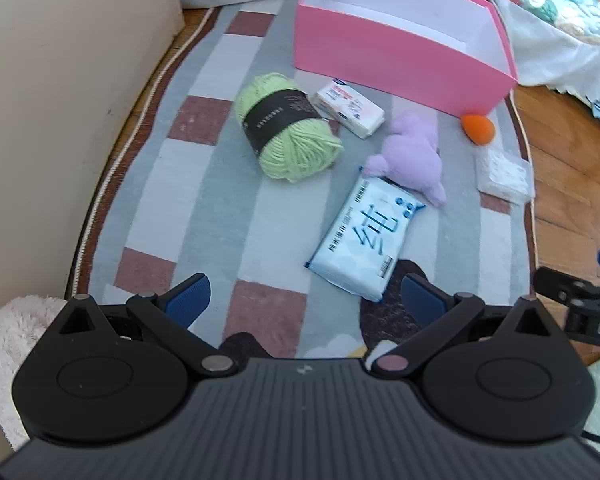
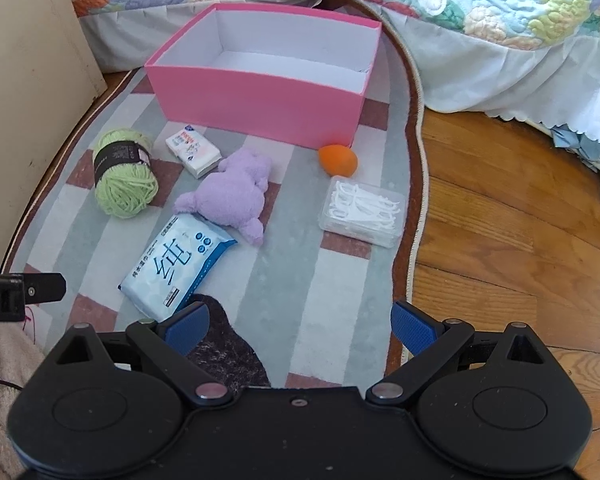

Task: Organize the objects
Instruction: 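Move the left tool toward the white wet-wipes pack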

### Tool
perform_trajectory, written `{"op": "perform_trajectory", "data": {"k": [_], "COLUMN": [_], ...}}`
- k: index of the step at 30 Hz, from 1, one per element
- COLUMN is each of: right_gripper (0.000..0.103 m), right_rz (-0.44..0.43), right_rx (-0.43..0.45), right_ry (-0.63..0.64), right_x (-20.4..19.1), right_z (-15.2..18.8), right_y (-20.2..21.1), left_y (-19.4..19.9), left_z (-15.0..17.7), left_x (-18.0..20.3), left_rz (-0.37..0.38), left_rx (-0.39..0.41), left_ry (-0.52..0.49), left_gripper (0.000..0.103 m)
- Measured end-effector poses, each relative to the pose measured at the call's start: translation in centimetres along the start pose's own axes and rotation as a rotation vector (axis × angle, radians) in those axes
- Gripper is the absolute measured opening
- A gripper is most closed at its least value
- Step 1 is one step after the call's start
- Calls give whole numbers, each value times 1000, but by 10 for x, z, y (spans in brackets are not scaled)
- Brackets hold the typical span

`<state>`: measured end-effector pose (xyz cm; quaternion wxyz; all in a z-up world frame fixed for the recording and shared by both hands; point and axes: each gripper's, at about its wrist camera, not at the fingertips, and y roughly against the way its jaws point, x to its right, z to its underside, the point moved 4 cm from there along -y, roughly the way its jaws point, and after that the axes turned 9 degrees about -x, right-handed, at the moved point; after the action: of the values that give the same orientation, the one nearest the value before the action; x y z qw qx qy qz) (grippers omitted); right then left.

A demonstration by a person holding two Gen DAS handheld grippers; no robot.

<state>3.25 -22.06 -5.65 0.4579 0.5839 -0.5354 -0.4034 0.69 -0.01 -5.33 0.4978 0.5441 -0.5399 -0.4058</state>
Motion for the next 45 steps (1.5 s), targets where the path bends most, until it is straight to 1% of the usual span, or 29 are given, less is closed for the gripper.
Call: {"op": "perform_trajectory", "data": {"k": [5,9,13,20,26,30,45], "right_gripper": [99,99,99,99,99,99,99], "right_rz": [-20,-4,-5,-12,-18,-31,-28], "right_rx": [-22,-18,-20,-16,-15,-28,-32], "right_ry": [-13,-9,-14,-16,-25,-35,-34], "right_x": [1,2,4,10,13,15,15], "right_z": [0,0,0,-2,-3,-2,-1], "right_y": [-6,-7,-7,-4,-1,-3,-4], "left_y": [0,-2,-3,11,11,8,8], "left_z": [1,1,2,6,5,6,7], "left_x": [4,5,5,10,7,7,10], "left_rz": [6,-4,-14,4,41,29,41], "left_rx": [-13,-34,-62,-38,-51,-54,-60], "left_ry": [-1,-8,-14,-43,-3,-3,-6], "left_gripper": [103,103,103,103,103,103,103]}}
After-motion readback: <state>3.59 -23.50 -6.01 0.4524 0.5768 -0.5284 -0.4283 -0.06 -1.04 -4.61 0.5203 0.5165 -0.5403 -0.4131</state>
